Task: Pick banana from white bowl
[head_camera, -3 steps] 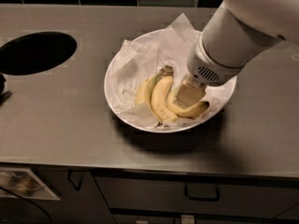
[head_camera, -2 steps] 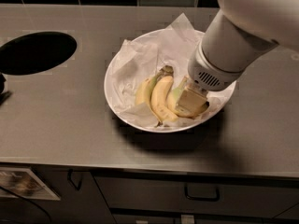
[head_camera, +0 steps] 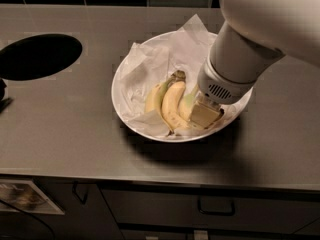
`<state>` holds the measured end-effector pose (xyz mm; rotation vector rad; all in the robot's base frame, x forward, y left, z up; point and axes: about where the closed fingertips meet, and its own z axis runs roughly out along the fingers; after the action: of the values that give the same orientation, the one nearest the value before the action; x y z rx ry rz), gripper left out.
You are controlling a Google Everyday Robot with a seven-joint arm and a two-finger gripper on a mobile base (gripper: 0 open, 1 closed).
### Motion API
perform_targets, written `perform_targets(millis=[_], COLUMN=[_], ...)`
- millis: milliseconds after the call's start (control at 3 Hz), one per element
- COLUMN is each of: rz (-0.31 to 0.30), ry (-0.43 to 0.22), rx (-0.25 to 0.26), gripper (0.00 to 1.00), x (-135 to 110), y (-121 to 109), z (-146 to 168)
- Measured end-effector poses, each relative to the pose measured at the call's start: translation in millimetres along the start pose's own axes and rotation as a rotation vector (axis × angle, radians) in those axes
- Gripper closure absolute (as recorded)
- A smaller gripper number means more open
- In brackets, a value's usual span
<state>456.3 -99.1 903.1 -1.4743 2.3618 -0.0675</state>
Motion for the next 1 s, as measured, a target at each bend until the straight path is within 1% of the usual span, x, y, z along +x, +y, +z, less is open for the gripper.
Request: perform_targets(millis=[667,1000], rz=[-0.022,-0.027], ry=[0.046,0.053], rx=[-0.008,-0.013], gripper=[0.43,0.43], x=[1.0,0.7], y=[3.7,4.2], z=[9.5,12.5])
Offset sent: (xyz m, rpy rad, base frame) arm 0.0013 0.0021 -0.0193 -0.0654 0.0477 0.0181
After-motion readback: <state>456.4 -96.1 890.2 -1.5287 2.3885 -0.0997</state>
